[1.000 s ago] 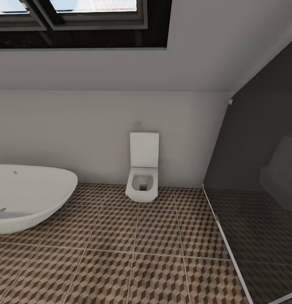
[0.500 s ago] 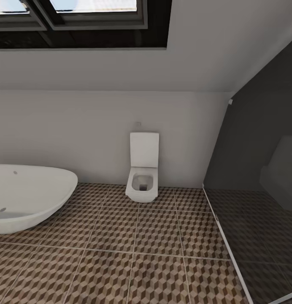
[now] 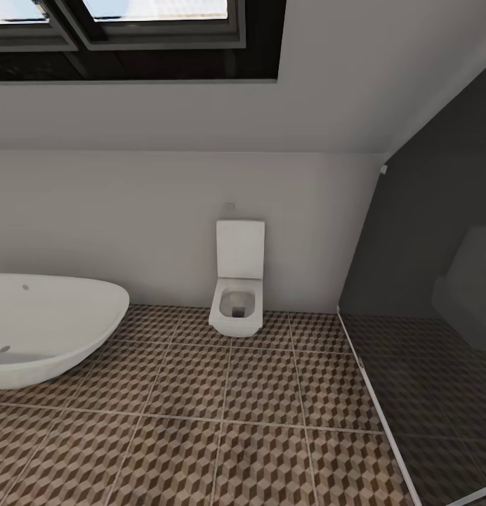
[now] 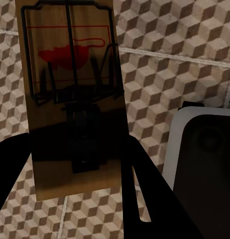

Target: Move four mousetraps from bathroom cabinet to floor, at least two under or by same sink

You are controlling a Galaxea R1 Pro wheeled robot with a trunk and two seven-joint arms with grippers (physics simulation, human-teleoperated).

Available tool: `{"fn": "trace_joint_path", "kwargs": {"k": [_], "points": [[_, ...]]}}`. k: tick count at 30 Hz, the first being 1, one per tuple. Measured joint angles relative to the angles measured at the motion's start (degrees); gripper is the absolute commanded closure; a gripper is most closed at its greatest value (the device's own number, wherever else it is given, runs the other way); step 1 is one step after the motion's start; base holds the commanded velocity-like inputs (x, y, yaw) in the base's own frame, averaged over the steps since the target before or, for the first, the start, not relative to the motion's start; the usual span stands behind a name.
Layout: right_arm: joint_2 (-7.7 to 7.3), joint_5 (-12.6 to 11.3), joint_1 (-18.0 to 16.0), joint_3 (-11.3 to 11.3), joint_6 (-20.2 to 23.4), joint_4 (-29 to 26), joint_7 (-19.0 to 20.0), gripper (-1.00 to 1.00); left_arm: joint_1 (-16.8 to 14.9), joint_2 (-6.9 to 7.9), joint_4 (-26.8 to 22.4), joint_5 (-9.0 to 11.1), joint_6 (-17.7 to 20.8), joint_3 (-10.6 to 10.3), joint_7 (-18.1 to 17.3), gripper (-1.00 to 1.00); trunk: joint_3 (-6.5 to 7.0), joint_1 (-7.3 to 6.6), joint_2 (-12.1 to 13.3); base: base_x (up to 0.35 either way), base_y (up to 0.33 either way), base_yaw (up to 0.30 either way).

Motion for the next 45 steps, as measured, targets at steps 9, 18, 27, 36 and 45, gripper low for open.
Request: {"fn": "trace_joint_path", "kwargs": {"k": [9, 18, 27, 36, 45], "points": [[0.0, 0.01, 0.0, -0.01, 0.0, 0.0, 0.0, 1.0, 0.0, 0.0, 0.0, 0.01, 0.01, 0.0, 0.0, 1.0, 0.0, 0.0, 0.0, 0.0, 0.0, 0.0], [0.0, 0.0, 0.0, -0.01, 0.0, 0.01, 0.0, 1.0, 0.0, 0.0, 0.0, 0.01, 0.0, 0.0, 0.0, 1.0, 0.0, 0.0, 0.0, 0.0, 0.0, 0.0], [0.0, 0.0, 0.0, 0.0, 0.0, 0.01, 0.0, 1.0, 0.0, 0.0, 0.0, 0.0, 0.0, 0.0, 0.0, 1.0, 0.0, 0.0, 0.0, 0.0, 0.0, 0.0], [0.0, 0.01, 0.0, 0.01, 0.0, 0.0, 0.0, 1.0, 0.0, 0.0, 0.0, 0.01, 0.0, 0.0, 0.0, 1.0, 0.0, 0.0, 0.0, 0.0, 0.0, 0.0], [0.0, -0.02, 0.0, -0.01, 0.0, 0.0, 0.01, 1.0, 0.0, 0.0, 0.0, 0.01, 0.02, 0.0, 0.0, 1.0, 0.0, 0.0, 0.0, 0.0, 0.0, 0.0]]}}
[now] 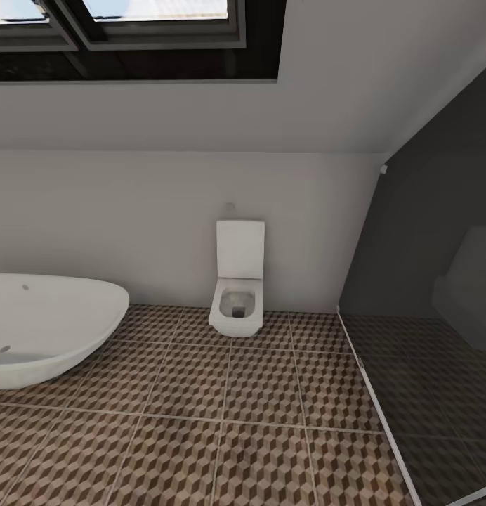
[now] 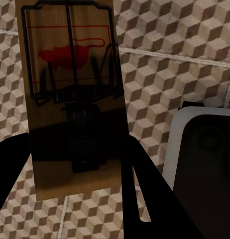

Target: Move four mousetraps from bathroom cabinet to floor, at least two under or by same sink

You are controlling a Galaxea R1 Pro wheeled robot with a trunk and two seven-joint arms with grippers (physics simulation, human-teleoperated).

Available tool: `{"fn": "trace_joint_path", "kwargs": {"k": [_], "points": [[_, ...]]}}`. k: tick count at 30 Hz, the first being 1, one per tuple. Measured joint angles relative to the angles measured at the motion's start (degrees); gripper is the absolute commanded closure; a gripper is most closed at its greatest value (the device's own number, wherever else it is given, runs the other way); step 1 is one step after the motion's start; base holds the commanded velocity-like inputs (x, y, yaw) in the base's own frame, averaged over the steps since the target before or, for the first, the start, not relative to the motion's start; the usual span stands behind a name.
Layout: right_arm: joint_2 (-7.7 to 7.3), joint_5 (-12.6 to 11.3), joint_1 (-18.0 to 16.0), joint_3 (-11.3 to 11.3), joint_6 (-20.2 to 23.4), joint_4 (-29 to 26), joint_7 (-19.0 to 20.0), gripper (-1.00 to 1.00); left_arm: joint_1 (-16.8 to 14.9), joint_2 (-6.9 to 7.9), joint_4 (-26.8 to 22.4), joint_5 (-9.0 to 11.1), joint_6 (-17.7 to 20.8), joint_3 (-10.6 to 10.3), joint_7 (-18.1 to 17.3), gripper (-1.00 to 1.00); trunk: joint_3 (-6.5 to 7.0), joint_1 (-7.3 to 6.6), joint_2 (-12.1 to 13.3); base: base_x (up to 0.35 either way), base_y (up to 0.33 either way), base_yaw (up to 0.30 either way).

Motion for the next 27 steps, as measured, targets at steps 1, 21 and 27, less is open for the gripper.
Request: {"fn": "trace_joint_path", "kwargs": {"k": [1, 21, 27], "points": [[0.0, 0.01, 0.0, 0.02, 0.0, 0.01, 0.0, 1.0, 0.0, 0.0, 0.0, -0.02, -0.01, 0.0, 0.0, 1.0, 0.0, 0.0, 0.0, 0.0, 0.0, 0.0], [0.0, 0.01, 0.0, 0.0, 0.0, -0.01, 0.0, 1.0, 0.0, 0.0, 0.0, 0.0, -0.01, 0.0, 0.0, 1.0, 0.0, 0.0, 0.0, 0.0, 0.0, 0.0], [0.0, 0.02, 0.0, 0.02, 0.0, -0.02, -0.01, 1.0, 0.0, 0.0, 0.0, 0.0, -0.02, 0.0, 0.0, 1.0, 0.0, 0.0, 0.0, 0.0, 0.0, 0.0]]}}
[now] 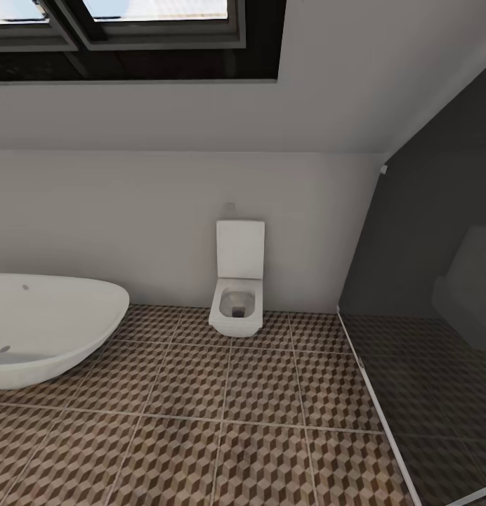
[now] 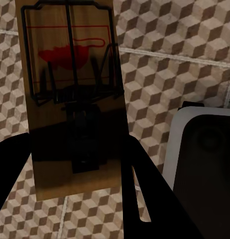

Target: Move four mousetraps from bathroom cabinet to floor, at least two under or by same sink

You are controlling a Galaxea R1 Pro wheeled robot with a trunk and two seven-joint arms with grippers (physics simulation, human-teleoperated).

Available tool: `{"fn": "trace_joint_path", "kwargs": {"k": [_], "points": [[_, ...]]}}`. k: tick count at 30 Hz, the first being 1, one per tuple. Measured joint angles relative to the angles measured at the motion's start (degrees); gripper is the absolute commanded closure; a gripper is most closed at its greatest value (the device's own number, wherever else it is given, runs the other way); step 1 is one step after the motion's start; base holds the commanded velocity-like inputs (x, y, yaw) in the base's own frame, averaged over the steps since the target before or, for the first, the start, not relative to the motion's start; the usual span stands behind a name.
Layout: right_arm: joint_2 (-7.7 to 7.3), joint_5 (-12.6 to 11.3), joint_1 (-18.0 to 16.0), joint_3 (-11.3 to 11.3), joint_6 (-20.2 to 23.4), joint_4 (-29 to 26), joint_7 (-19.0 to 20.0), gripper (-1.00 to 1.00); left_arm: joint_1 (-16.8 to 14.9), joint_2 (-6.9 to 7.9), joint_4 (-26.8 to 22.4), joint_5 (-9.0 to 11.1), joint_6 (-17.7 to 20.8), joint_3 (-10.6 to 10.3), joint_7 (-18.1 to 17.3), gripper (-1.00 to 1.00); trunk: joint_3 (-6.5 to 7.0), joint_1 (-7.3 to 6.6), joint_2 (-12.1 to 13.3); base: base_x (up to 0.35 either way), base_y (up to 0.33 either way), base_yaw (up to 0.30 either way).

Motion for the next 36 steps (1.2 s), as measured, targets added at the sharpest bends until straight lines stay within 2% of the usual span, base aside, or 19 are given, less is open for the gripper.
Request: {"fn": "trace_joint_path", "kwargs": {"k": [36], "points": [[0.0, 0.0, 0.0, -0.02, 0.0, 0.02, 0.0, 1.0, 0.0, 0.0, 0.0, -0.02, 0.0, 0.0, 0.0, 1.0, 0.0, 0.0, 0.0, 0.0, 0.0, 0.0]]}}
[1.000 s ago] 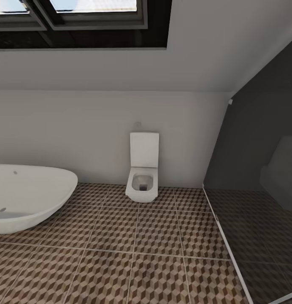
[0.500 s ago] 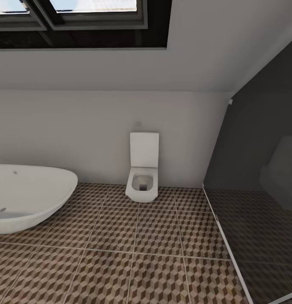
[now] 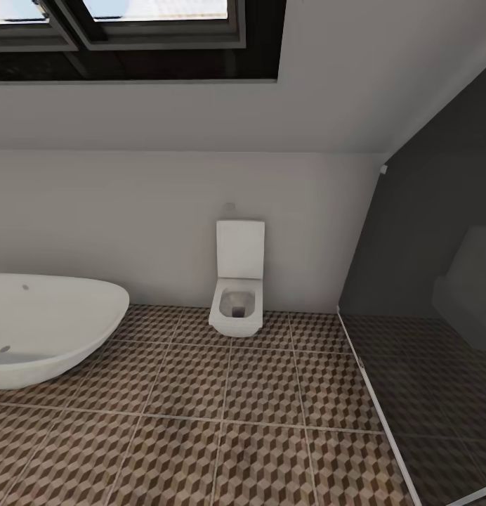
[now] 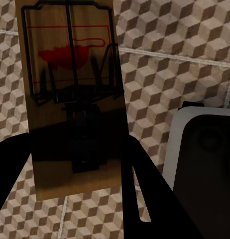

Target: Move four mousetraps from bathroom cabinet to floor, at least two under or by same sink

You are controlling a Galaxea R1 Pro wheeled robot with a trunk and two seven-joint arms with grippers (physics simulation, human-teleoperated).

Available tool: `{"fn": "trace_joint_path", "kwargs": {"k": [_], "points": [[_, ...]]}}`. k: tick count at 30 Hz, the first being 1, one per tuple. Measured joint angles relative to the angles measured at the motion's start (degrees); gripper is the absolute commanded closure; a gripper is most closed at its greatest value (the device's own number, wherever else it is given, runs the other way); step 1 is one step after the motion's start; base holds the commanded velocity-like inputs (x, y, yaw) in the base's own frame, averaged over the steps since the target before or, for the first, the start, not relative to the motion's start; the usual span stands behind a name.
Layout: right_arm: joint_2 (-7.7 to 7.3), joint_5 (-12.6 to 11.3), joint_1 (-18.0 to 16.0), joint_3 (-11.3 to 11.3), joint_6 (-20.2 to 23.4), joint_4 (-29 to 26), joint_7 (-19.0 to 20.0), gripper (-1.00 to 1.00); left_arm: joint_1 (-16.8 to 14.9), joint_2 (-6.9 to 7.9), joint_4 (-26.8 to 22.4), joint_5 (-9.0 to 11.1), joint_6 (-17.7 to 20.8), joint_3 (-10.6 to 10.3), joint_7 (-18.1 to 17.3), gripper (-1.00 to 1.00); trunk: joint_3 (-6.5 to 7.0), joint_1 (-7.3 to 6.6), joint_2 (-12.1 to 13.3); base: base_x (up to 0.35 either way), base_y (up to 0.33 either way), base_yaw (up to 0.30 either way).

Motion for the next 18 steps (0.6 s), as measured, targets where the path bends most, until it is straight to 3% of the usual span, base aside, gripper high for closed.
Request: {"fn": "trace_joint_path", "kwargs": {"k": [18], "points": [[0.0, -0.02, 0.0, 0.0, 0.0, 0.02, 0.0, 1.0, 0.0, 0.0, 0.0, 0.02, 0.01, 0.0, 0.0, 1.0, 0.0, 0.0, 0.0, 0.0, 0.0, 0.0]]}}
